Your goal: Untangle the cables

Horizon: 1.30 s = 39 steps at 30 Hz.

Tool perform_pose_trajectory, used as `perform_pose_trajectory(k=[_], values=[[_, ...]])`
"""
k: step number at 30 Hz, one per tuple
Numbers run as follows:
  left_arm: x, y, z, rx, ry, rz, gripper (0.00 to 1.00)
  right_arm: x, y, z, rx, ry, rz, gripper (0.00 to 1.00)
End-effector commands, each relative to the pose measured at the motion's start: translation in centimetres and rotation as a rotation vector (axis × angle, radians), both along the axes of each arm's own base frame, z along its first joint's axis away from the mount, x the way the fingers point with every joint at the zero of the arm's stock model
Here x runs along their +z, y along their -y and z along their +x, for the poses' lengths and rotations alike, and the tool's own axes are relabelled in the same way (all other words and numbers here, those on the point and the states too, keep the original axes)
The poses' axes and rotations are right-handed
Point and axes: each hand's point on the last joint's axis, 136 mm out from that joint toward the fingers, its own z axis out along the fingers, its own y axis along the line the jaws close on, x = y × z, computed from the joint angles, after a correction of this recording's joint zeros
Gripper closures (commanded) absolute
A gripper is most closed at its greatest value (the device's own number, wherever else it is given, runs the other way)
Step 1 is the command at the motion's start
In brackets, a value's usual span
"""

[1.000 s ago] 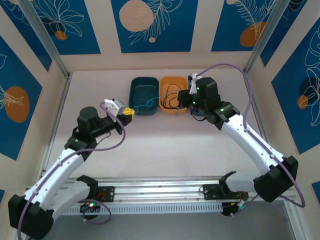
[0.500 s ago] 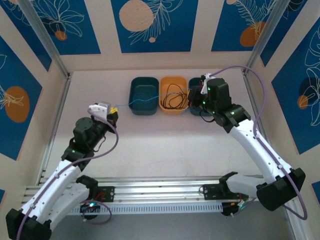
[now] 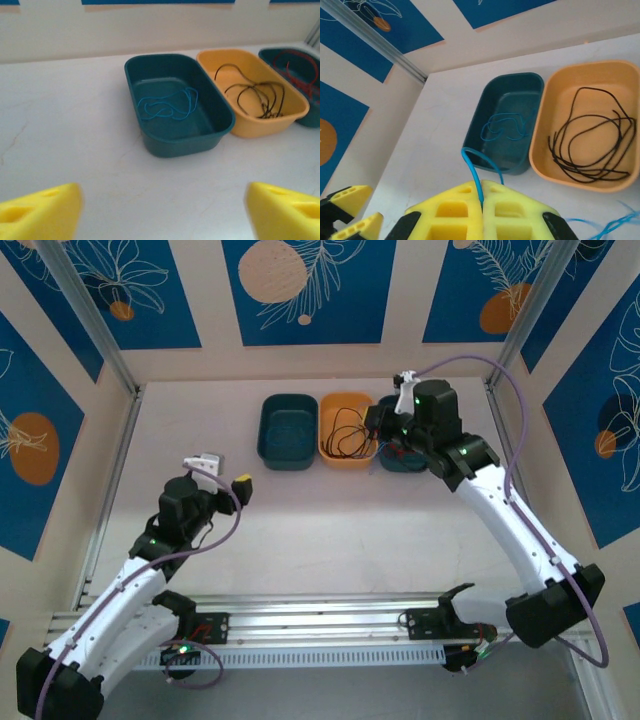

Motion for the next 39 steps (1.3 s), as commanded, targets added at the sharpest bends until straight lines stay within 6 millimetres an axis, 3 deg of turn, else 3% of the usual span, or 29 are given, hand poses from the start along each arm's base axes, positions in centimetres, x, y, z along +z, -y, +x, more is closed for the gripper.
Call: perform_pose_trajectory(k=[1, 12, 21, 30, 39], values=[[0.0, -0.1, -0.1, 0.007, -0.009, -0.018, 0.0, 2.1, -2.1, 1.1, 0.079, 0.04, 0.02, 1.0], [1.8, -2.6, -0.9, 0.134, 0.028, -0.041, 0.0, 2.0, -8.0, 8.0, 0.194, 0.027, 0.004, 1.0], [2.4, -3.4, -1.6, 0.158, 0.038, -0.037, 0.0, -1.9, -11.8, 13.2, 0.258, -0.055, -0.026, 1.0], [2.1, -3.5, -1.6, 0.162, 0.03, -0.029, 0.0, -6.8, -14.2, 14.9, 0.329, -0.159, -0.041, 1.0], [1.6, -3.4, -1.5, 0.159, 0.017, -0.031, 0.0, -13.1, -14.5, 15.0, 0.339, -0.32, -0.09, 1.0]])
